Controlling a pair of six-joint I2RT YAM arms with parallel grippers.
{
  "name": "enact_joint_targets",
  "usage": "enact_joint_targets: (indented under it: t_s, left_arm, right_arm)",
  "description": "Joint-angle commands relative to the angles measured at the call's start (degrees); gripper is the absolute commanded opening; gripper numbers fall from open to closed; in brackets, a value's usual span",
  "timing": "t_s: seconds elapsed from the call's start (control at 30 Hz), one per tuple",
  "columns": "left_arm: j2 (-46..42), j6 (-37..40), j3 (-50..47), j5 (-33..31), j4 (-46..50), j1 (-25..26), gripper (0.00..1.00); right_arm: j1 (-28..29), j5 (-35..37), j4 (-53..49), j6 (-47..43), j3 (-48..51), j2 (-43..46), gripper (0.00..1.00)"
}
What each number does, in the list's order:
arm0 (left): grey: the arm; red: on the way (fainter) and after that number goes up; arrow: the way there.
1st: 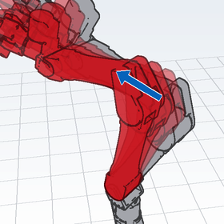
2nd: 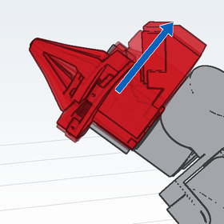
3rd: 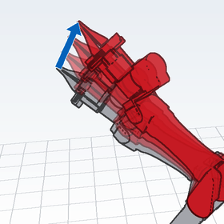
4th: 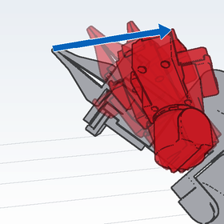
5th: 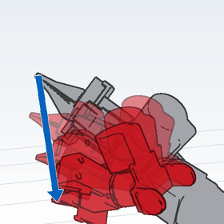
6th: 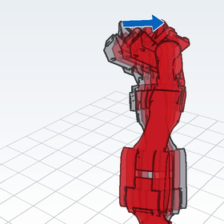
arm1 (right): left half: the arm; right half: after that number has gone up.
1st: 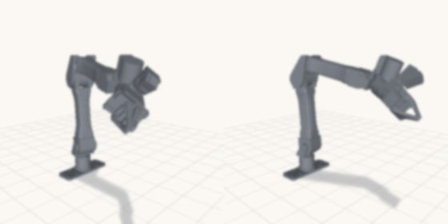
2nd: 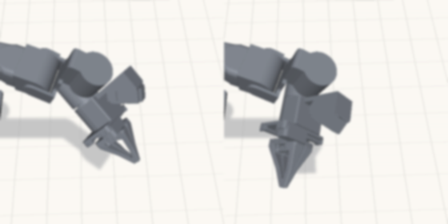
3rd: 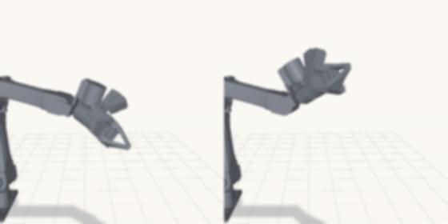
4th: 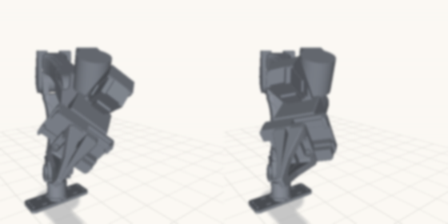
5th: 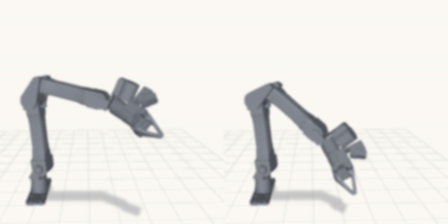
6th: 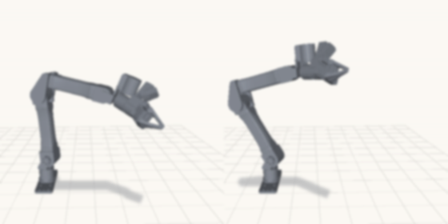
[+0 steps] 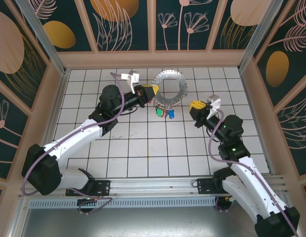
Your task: Put the keys on the keyring
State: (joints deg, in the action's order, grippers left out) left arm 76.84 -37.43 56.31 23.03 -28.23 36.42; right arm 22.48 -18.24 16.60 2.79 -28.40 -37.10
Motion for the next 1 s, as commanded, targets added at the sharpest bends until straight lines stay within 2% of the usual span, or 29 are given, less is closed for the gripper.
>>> enact_joint_targets:
  t_s: [0.0,0.17,0.33,0.67,0.97]
  left_arm:
    - [-1.4,1.3,2.7,-1.7,-2.4,0.0,0.03]
    - [-1.1,1.0,2.7,-1.7,-2.8,0.0,0.03]
    - [-1.2,0.7,2.6,-1.2,-2.9,0.0,0.04]
    - [-1.2,-0.3,2.1,-0.3,-3.4,0.0,0.04]
    - [-0.9,-1.9,1.5,0.5,-5.0,0.0,0.04]
  right_arm:
    - [5.1,6.0,5.9,-10.8,2.0,0.6,0.12]
    - [13.5,12.3,9.6,-21.0,3.5,-1.2,0.09]
    - [19.0,17.3,11.9,-28.3,3.0,-4.5,0.07]
    - [21.0,19.4,19.3,-31.7,3.4,-10.6,0.10]
    - [20.9,21.5,19.8,-30.9,3.4,-12.7,0.13]
